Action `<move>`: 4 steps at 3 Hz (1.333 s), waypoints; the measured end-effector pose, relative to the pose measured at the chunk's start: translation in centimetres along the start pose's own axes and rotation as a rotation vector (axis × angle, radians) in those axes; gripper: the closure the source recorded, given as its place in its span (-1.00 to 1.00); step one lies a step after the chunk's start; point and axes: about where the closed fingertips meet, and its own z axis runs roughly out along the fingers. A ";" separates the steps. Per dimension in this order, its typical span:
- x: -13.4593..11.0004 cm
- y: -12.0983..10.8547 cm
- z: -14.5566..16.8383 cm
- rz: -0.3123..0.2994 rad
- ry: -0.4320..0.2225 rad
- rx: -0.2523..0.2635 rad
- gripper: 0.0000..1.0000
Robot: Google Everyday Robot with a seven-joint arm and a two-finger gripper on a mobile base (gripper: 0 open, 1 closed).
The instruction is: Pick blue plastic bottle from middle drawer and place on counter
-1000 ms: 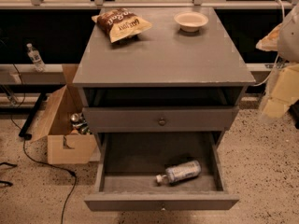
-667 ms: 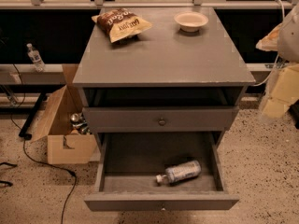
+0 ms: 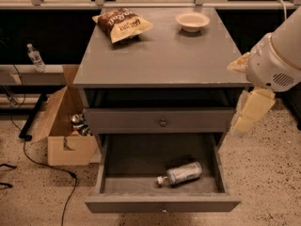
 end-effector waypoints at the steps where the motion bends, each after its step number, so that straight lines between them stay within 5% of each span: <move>1: 0.0 0.0 0.0 0.000 0.000 0.000 -1.00; 2: 0.1 1.0 3.7 -0.016 -0.015 -0.050 -1.00; 4: 0.9 3.2 16.8 -0.077 -0.175 -0.182 -1.00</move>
Offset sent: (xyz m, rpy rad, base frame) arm -0.0025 0.0302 -0.1040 0.0500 0.1137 0.0949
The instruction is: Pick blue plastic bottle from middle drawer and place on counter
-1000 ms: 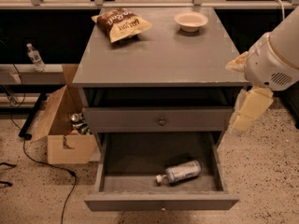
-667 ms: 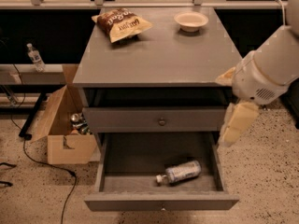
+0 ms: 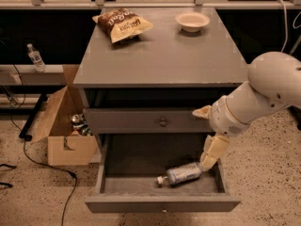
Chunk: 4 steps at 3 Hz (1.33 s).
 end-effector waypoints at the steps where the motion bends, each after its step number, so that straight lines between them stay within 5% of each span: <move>1: 0.0 0.0 0.0 0.000 0.000 0.000 -1.00; 2: 0.8 -0.2 0.9 0.002 0.006 -0.017 -1.00; 4: 7.8 -0.5 5.0 0.006 0.092 -0.037 -1.00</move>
Offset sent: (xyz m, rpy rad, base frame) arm 0.0076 -0.0109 -0.0289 -0.0109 0.0397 0.0101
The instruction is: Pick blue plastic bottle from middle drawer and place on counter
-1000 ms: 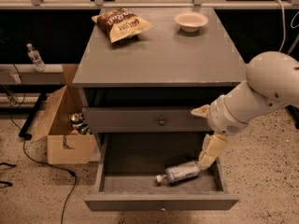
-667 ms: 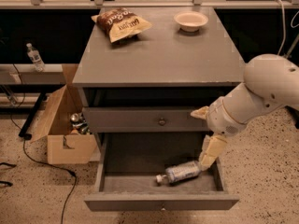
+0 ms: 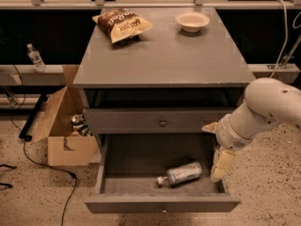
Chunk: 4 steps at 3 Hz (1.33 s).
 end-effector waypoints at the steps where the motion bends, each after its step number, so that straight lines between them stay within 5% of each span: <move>1: 2.8 -0.9 2.8 0.000 0.027 0.002 -1.00; 3: 6.5 -3.2 9.9 0.066 -0.012 0.021 -1.00; 4: 6.5 -3.2 9.9 0.066 -0.012 0.021 -1.00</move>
Offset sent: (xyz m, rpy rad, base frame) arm 0.0341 -0.0346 -0.1244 -0.0150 0.0099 -0.0490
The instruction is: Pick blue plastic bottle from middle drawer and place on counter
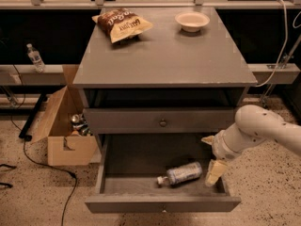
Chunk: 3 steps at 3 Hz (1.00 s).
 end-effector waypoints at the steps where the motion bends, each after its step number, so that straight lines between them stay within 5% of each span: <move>1: -0.3 -0.3 1.6 -0.039 -0.025 -0.009 -1.00; 3: -1.4 -2.9 7.9 -0.163 -0.095 0.022 -1.00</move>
Offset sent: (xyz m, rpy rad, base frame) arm 0.0328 0.0385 -0.0569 0.1108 -0.0904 0.1793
